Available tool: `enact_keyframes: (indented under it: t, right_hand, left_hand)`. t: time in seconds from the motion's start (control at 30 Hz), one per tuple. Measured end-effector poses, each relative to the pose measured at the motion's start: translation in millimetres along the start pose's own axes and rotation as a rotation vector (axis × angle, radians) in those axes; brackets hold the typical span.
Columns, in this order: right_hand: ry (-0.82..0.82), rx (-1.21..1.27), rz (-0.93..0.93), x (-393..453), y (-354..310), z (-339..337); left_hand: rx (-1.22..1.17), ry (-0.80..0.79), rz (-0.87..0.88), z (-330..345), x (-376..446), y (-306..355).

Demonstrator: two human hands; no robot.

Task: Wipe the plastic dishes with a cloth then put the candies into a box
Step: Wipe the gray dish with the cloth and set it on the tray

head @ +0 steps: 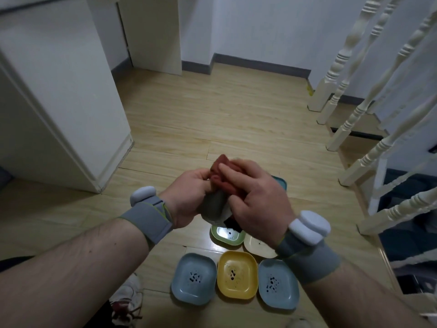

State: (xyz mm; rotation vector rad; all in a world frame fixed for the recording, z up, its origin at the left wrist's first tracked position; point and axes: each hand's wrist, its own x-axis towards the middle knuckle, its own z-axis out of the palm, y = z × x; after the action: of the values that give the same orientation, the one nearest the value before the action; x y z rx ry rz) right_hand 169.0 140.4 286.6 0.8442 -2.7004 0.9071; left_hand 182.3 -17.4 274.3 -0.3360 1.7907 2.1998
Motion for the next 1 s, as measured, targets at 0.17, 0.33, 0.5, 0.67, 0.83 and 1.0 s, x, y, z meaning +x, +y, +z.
enact_keyframes:
  t: [0.17,0.33,0.5,0.67,0.83,1.0]
  right_hand:
    - [0.145,0.070,0.234,16.7,24.6,-8.1]
    - [0.098,-0.059,-0.016,1.1,-7.0,1.9]
    - [0.122,0.058,0.289,21.6,22.3,-17.1]
    - [0.077,-0.032,0.084,9.4,-6.0,-6.4]
    - [0.019,-0.130,0.016,-0.7,-13.0,7.9]
    - [-0.021,-0.183,-0.120,-8.8,-20.1,20.8]
  left_hand:
    - [0.022,0.039,0.010,2.0,-0.7,0.7]
    - [-0.042,0.007,0.003,-3.3,0.0,4.3]
    - [-0.076,0.021,-0.019,-2.1,-1.0,4.1]
    - [-0.285,-0.022,-0.081,-0.6,1.2,3.5]
    - [-0.616,-0.002,-0.189,-4.9,2.2,5.6]
    - [-0.644,0.119,-0.265,-20.9,9.9,11.2]
